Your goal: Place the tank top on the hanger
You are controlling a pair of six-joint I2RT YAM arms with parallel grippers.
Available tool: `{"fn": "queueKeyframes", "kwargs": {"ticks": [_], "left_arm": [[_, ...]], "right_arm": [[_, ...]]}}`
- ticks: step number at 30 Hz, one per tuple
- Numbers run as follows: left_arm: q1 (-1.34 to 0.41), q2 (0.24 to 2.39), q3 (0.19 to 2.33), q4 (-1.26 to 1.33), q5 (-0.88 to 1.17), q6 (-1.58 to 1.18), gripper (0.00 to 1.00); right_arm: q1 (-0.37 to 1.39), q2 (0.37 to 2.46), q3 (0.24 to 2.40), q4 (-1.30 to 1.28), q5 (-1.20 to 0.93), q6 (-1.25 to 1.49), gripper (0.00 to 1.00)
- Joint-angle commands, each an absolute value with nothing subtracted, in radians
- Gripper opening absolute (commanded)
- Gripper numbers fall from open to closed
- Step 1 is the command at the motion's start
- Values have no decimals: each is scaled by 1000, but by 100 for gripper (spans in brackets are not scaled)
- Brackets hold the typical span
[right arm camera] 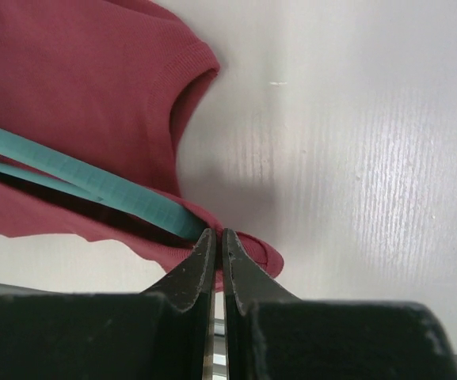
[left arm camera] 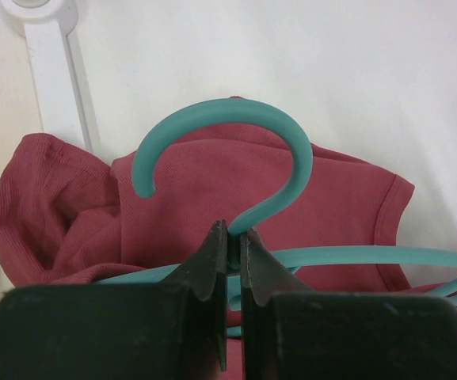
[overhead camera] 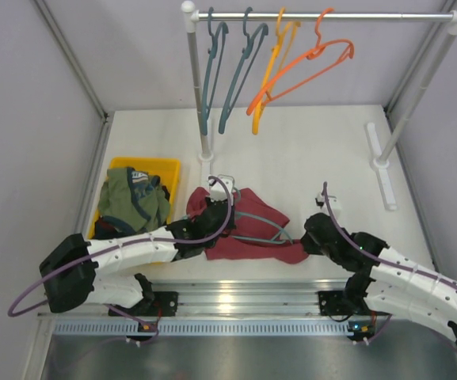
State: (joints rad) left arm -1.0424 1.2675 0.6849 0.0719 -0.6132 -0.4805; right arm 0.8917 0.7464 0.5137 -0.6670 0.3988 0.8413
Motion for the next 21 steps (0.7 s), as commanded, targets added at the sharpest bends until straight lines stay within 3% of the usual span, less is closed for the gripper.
{"fn": "queueKeyframes", "kwargs": {"ticks": [1,21], "left_arm": [[-1031,1267,735,95,-601,-465,0],[-1058,1305,756,130,-546,-474,0]], "right_arm": [[922,739,584,-670,434,839,0],[922,1074,870,-494,373,703,0]]}}
